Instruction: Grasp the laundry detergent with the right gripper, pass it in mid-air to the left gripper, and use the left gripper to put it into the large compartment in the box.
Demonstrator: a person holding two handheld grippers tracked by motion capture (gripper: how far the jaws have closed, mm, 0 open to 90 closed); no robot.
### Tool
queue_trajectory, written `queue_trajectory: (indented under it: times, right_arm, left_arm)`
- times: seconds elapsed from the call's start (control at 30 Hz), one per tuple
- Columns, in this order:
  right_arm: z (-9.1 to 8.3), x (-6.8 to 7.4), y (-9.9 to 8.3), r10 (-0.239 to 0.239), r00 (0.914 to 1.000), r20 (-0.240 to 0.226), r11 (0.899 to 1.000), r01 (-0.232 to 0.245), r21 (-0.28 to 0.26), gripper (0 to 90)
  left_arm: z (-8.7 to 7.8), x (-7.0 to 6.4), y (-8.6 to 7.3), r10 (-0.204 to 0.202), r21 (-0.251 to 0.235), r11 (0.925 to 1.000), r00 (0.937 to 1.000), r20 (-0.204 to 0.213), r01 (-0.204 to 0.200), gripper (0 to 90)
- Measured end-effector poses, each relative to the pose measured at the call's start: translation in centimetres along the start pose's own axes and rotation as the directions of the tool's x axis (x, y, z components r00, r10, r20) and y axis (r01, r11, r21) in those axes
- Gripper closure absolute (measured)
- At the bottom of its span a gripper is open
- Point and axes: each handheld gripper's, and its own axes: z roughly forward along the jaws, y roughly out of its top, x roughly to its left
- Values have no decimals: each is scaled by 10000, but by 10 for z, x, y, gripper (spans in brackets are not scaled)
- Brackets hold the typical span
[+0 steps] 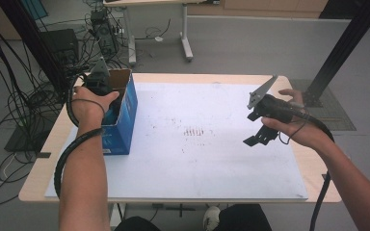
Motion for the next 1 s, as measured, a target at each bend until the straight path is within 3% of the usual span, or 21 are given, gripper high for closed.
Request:
queue_trajectory:
  times: [1.0]
  right_arm:
    - [-2, 0, 1, -41, 10000, 31, 10000, 41, -52, 76]
  left_arm:
    - [0, 1, -1, -33, -111, 9999, 10000, 58, 34, 364]
